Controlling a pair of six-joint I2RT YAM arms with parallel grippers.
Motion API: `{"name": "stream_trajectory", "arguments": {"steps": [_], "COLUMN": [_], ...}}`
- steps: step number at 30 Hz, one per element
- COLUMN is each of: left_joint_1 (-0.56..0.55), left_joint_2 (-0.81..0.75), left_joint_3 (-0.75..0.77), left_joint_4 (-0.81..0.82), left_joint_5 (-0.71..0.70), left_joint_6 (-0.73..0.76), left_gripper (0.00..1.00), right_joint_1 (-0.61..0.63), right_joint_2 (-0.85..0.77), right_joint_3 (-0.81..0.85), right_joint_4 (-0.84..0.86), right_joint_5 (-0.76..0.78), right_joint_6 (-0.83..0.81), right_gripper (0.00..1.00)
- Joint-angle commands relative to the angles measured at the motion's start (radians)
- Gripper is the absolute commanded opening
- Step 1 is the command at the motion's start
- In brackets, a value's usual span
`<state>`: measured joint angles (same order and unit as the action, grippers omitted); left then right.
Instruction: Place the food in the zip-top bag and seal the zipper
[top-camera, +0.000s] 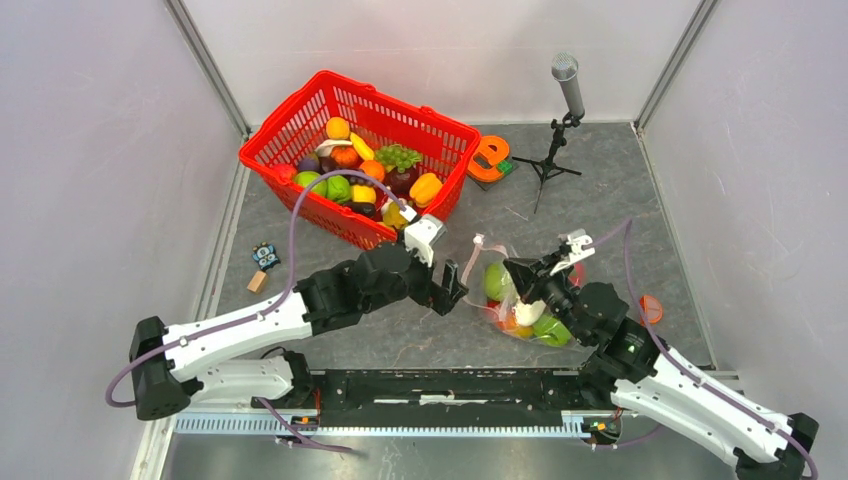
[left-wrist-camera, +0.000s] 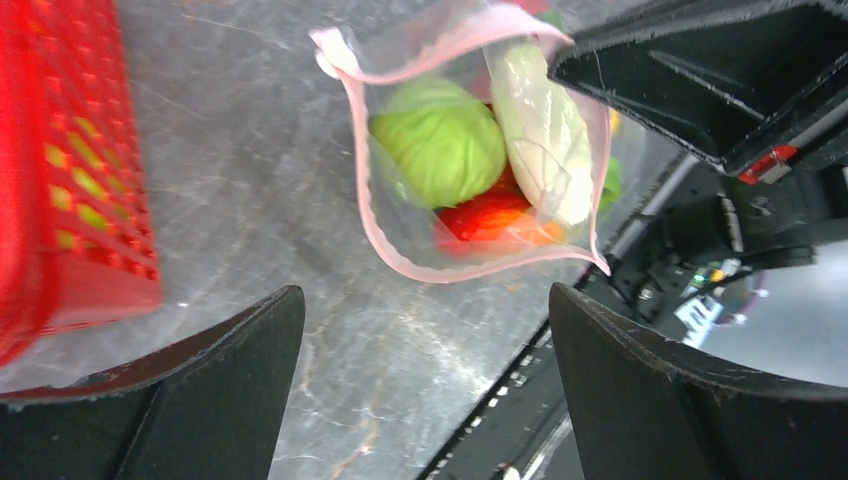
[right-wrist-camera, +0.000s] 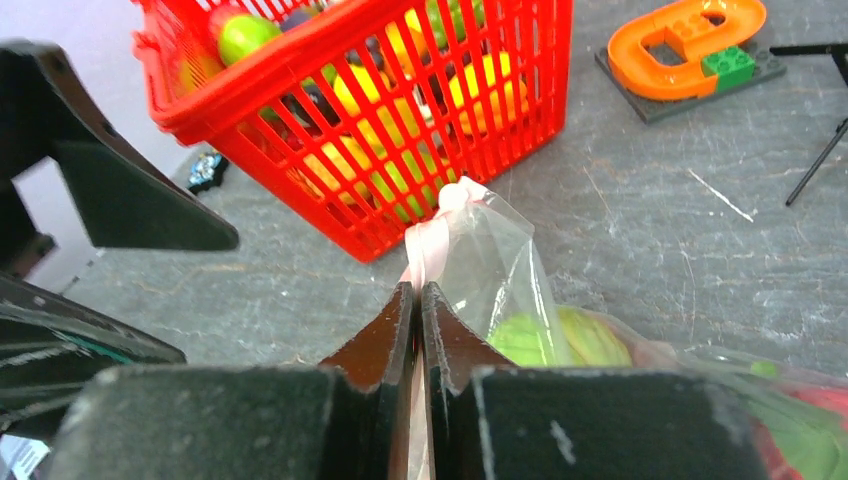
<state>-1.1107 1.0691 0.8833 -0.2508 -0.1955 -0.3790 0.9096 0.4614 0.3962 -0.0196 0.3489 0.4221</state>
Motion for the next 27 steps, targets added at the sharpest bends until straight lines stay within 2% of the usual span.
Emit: {"name": "stream_trajectory", "arguments": {"steps": [1, 14, 21, 24, 27], "left_joint_1": [-0.022, -0.063, -0.063, -0.063, -0.063], "left_joint_2": [0.026, 0.264, 0.312, 0.348, 0.360], "left_joint_3": [0.037, 0.112, 0.068, 0.085, 0.090], "left_joint_4": [0.072, 0.163, 0.273, 0.299, 0.310], "left_joint_5": [0.057, -0.003, -0.089, -0.074, -0.100], "left_joint_6": [-0.128, -0.222, -0.281, -0.291, -0.311], "left_gripper": [0.96, 0.95, 0.77, 0.77, 0.83], "right_joint_1": [0.002, 0.002, 0.001, 0.001, 0.002], "right_joint_2": [-0.078, -0.241, -0.278, -0.294, -0.305], "right_joint_3": [0.042, 0.029, 0.038, 0.033, 0.033], "right_joint_4": [0.088, 0.046, -0.007, -0.012, -0.024], "right_joint_5": [0.017, 0.083, 0.088, 0.093, 0.099], "right_joint_6": [0.021, 0.046, 0.030, 0.026, 0.025], "right_gripper": [0.10, 0.09, 0.10, 0.10, 0.10]}}
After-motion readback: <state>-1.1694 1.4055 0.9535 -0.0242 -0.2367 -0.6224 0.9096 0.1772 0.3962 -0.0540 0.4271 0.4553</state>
